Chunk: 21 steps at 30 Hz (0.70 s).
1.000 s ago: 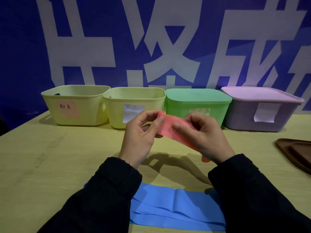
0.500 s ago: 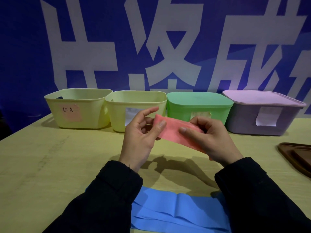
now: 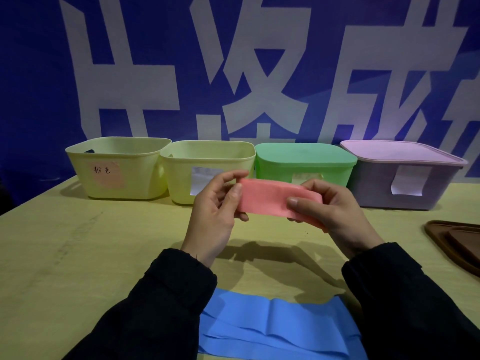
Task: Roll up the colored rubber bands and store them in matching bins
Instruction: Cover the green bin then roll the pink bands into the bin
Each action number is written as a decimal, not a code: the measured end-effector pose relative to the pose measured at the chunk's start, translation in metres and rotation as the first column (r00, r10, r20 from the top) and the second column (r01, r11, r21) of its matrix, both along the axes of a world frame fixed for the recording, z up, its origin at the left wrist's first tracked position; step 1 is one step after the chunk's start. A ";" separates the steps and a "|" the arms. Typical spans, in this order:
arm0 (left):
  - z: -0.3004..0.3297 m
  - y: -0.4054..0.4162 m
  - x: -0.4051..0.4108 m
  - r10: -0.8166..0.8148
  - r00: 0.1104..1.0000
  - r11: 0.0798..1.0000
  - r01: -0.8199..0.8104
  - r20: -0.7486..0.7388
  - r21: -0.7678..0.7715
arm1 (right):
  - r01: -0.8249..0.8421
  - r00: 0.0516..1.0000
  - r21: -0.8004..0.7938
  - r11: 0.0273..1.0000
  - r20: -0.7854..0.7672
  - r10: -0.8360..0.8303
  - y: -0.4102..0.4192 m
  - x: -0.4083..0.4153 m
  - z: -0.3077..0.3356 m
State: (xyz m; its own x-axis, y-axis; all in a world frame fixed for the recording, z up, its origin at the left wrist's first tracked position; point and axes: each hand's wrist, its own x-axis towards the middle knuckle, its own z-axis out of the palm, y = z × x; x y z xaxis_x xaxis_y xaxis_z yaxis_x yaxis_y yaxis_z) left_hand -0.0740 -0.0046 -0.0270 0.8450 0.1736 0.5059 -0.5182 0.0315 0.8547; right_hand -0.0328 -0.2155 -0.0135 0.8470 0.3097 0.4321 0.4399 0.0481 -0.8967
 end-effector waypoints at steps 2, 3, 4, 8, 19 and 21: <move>-0.001 0.000 0.000 -0.015 1.000 1.000 0.015 0.005 0.001 | -0.001 1.000 0.042 0.999 -0.027 0.002 0.001 -0.001 0.001; -0.001 0.000 0.001 -0.012 1.000 1.000 0.012 0.009 0.001 | -0.001 0.999 0.061 0.998 -0.043 0.004 0.001 0.000 0.001; 0.000 0.000 0.001 -0.004 1.000 1.000 0.004 0.012 -0.001 | -0.001 0.998 0.086 0.996 -0.059 0.006 0.001 0.000 0.001; 0.003 0.001 0.000 0.001 1.000 0.998 -0.001 0.007 -0.065 | -0.009 0.992 0.207 0.978 -0.124 0.035 0.000 0.003 0.001; -0.002 -0.001 0.000 0.013 1.000 1.000 -0.013 0.014 0.002 | -0.007 0.983 0.258 0.966 -0.176 0.054 0.001 0.007 -0.004; -0.001 -0.001 0.000 0.013 1.000 1.000 -0.013 0.017 0.003 | -0.023 0.976 0.293 0.956 -0.200 0.085 0.003 0.004 -0.002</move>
State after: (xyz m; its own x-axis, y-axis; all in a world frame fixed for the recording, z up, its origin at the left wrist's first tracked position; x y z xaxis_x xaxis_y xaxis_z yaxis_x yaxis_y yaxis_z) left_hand -0.0744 -0.0051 -0.0282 0.8338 0.1831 0.5209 -0.5331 0.0215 0.8458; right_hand -0.0291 -0.2126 -0.0158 0.9129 0.2466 0.3252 0.2342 0.3359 -0.9123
